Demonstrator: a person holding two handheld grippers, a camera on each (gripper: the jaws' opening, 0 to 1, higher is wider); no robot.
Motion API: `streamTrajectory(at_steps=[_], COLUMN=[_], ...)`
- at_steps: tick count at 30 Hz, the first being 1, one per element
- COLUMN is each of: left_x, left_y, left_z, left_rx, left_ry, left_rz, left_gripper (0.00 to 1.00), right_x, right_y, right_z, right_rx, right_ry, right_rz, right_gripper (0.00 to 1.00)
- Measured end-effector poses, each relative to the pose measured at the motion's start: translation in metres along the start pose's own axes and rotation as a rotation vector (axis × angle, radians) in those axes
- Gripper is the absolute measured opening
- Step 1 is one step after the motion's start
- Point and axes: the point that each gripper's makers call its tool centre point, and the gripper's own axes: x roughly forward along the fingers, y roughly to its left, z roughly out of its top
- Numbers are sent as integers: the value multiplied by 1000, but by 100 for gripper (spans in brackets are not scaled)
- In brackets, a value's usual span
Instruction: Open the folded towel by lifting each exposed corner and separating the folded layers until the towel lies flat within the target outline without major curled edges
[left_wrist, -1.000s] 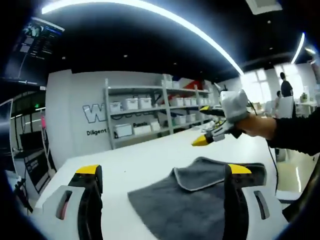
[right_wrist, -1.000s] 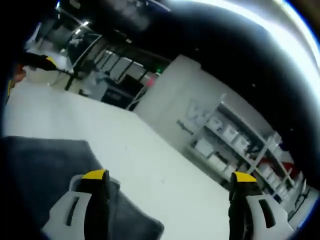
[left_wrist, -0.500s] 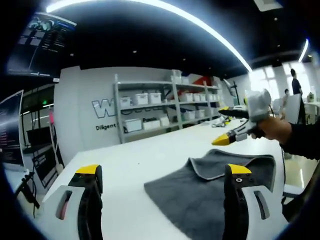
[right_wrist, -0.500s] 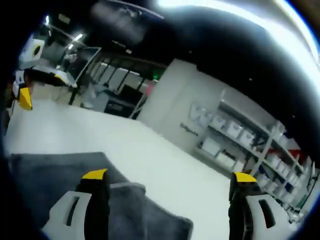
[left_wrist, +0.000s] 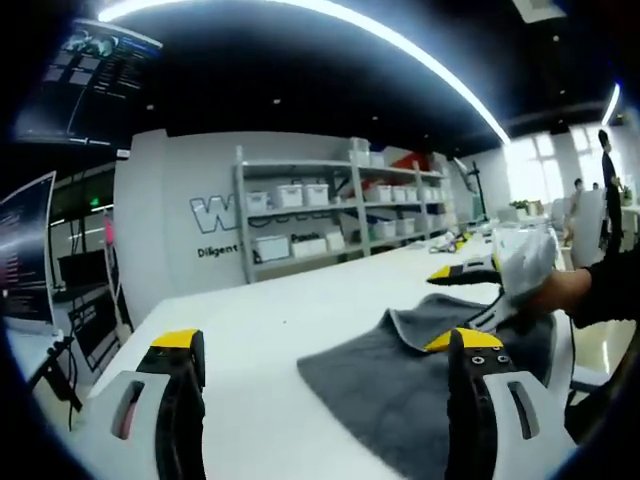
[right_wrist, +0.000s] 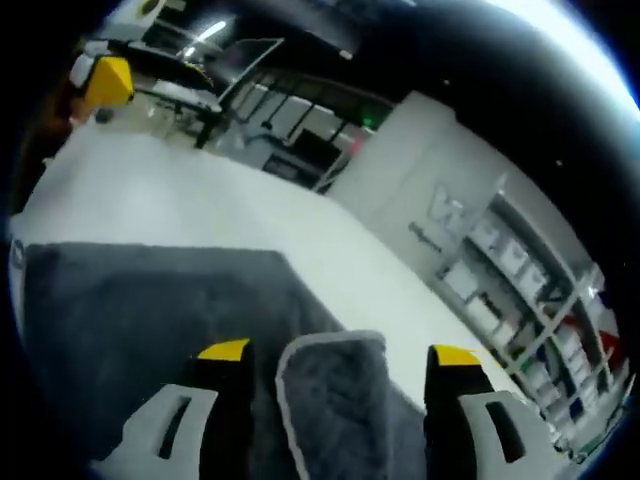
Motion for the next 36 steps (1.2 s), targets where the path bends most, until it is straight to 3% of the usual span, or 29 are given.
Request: streamTrajectory(at_steps=[2, 3, 8, 10, 18, 32, 36], left_x=[-1, -2, -6, -6, -6, -6, -5], left_y=[1, 2, 4, 4, 5, 5, 2], left_z=[-1, -1, 0, -1, -4, -10, -10], left_rx=[-5, -7, -20, -28, -40, -45, -44], left_ry=[0, -2, -15, -18, -18, -9, -6], left_rz=[-1, 1, 2, -3, -13, -16, -22], left_gripper=[100, 100, 100, 100, 100, 100, 100], right_x=[7, 11, 23, 27, 34, 25, 23], right_y=[7, 12, 22, 29, 21, -22, -41], right_z=[-4, -5, -11, -16, -31, -39, -50], right_rx=[-6, -4, -34, -27, -31, -18, 39], right_ry=[24, 39, 81, 97, 131, 127, 144], right_rz=[10, 29, 82, 122, 96, 26, 14], right_gripper=[65, 62, 25, 22, 0, 0, 0])
